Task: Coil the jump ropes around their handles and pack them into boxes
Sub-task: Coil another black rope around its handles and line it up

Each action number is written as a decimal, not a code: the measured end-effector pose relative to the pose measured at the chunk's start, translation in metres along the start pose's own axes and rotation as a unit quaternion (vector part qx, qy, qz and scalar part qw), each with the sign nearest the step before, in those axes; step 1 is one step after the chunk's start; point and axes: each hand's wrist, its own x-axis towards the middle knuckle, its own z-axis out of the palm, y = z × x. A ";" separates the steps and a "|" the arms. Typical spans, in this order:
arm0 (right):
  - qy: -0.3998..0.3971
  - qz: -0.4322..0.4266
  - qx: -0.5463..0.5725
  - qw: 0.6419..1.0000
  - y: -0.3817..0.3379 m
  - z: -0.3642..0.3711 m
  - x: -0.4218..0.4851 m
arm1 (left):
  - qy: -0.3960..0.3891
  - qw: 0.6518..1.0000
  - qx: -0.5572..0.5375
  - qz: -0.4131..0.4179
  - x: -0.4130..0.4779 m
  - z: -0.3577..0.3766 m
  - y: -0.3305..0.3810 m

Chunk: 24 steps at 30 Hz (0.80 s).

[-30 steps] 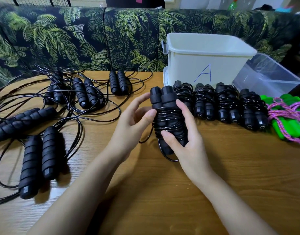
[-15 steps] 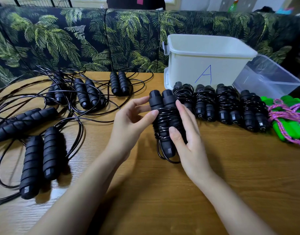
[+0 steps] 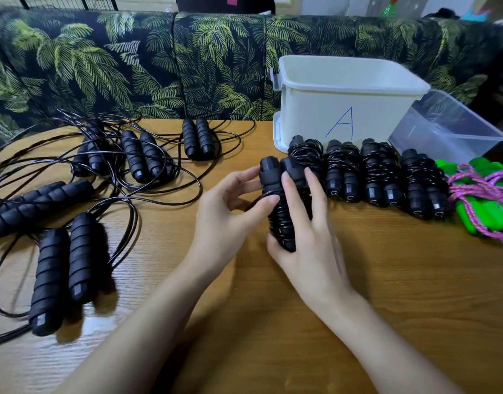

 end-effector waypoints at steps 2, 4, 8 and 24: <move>0.015 -0.003 0.047 0.999 0.004 -0.001 0.000 | -0.032 0.999 0.003 0.006 0.002 -0.002 0.000; 0.033 -0.002 0.084 0.996 0.006 0.000 0.001 | -0.056 0.998 0.007 0.008 0.003 -0.004 -0.001; 0.056 0.017 0.175 0.983 0.003 -0.001 0.004 | -0.075 0.997 -0.029 -0.020 0.003 -0.005 0.000; 0.006 -0.031 0.041 0.999 0.002 0.007 -0.004 | 0.000 0.997 -0.074 -0.026 -0.001 -0.001 0.003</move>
